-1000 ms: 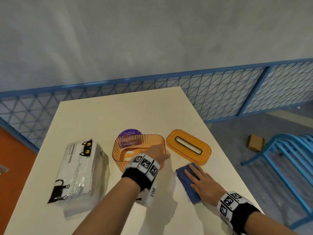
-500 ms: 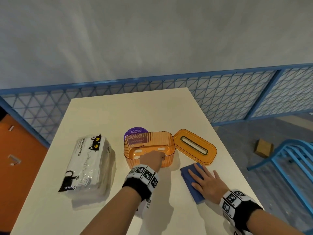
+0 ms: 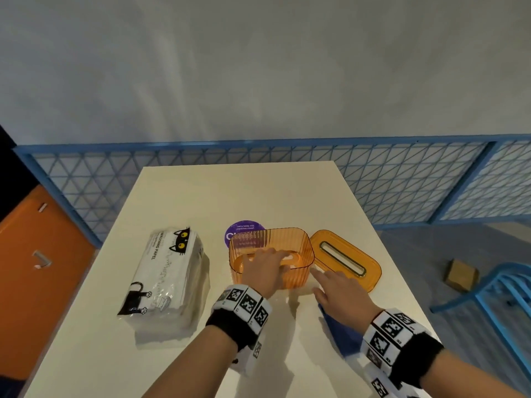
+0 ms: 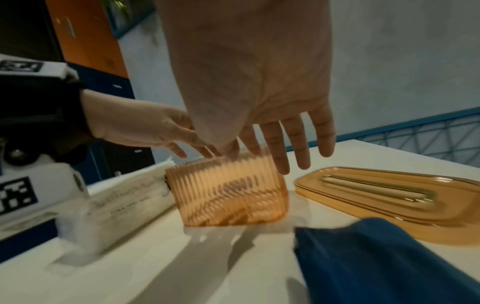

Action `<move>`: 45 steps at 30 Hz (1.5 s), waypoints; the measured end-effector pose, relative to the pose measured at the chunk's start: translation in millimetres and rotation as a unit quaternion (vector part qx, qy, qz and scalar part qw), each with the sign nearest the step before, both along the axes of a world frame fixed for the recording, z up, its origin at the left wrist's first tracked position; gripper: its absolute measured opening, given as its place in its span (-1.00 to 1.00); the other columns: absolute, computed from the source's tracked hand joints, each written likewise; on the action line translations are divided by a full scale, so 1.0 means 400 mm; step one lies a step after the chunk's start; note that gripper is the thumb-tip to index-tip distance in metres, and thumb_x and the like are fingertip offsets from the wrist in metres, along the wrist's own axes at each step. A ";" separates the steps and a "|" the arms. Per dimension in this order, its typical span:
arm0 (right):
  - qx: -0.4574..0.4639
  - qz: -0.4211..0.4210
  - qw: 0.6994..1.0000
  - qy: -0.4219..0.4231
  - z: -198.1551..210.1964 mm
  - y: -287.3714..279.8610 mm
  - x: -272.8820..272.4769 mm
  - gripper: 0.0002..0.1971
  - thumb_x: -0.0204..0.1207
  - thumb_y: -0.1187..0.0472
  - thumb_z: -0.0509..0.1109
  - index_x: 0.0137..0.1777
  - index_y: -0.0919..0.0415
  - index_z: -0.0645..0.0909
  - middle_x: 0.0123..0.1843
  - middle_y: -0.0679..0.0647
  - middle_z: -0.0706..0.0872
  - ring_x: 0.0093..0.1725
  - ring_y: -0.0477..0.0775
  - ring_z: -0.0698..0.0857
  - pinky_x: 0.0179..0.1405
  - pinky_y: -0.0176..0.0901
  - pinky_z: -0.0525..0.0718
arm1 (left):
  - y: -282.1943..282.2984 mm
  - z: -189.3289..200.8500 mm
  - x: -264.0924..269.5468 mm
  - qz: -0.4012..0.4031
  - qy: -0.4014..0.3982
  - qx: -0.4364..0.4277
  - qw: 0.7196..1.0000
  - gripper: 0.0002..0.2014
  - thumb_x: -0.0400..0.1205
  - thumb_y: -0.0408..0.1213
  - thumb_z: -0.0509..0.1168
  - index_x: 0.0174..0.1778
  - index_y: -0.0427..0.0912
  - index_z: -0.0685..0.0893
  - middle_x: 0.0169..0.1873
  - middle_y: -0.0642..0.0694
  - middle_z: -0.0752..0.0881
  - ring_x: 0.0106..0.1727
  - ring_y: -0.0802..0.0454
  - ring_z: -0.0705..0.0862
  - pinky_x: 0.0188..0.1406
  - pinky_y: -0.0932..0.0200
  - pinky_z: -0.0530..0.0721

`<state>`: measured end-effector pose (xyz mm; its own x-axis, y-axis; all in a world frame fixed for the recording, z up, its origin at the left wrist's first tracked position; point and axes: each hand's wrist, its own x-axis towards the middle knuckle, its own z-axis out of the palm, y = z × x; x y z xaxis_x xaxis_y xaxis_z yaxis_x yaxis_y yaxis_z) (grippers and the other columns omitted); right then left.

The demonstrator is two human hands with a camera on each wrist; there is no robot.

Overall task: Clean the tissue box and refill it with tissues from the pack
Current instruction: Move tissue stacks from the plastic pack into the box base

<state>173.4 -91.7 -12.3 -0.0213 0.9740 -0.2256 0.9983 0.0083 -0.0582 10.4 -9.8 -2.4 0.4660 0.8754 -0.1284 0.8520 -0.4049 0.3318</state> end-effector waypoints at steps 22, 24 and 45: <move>-0.149 -0.107 0.930 0.319 -0.042 0.284 -0.514 -0.60 0.67 -0.12 -0.02 -0.02 0.20 0.46 0.09 0.24 0.73 0.03 0.29 0.75 0.14 0.14 0.68 | -0.069 -0.068 -0.607 0.159 -0.092 -0.075 0.980 -0.42 0.68 0.03 0.16 0.62 0.19 0.14 0.66 0.17 -0.08 0.69 0.10 -0.17 0.65 -0.19 -0.07; -0.152 -0.131 0.917 0.344 -0.036 0.289 -0.532 -0.60 0.66 -0.13 -0.03 -0.13 0.16 0.45 0.12 0.27 0.73 0.07 0.31 0.74 0.17 0.16 0.67 | -0.062 -0.081 -0.612 0.158 -0.145 -0.053 0.975 -0.54 0.73 -0.08 0.11 0.58 0.13 0.28 0.66 0.13 0.04 0.69 0.09 -0.06 0.65 0.04 0.01; -0.169 -0.186 0.903 0.350 -0.044 0.301 -0.560 -0.76 0.62 0.35 0.08 -0.21 0.32 0.53 -0.13 0.32 0.76 -0.09 0.37 0.81 -0.08 0.15 0.80 | -0.040 -0.053 -0.666 0.522 -0.665 -0.134 0.516 -0.79 0.75 -0.42 -0.01 0.03 -0.34 0.54 0.11 -0.30 0.60 -0.14 -0.07 0.66 -0.44 0.23 0.75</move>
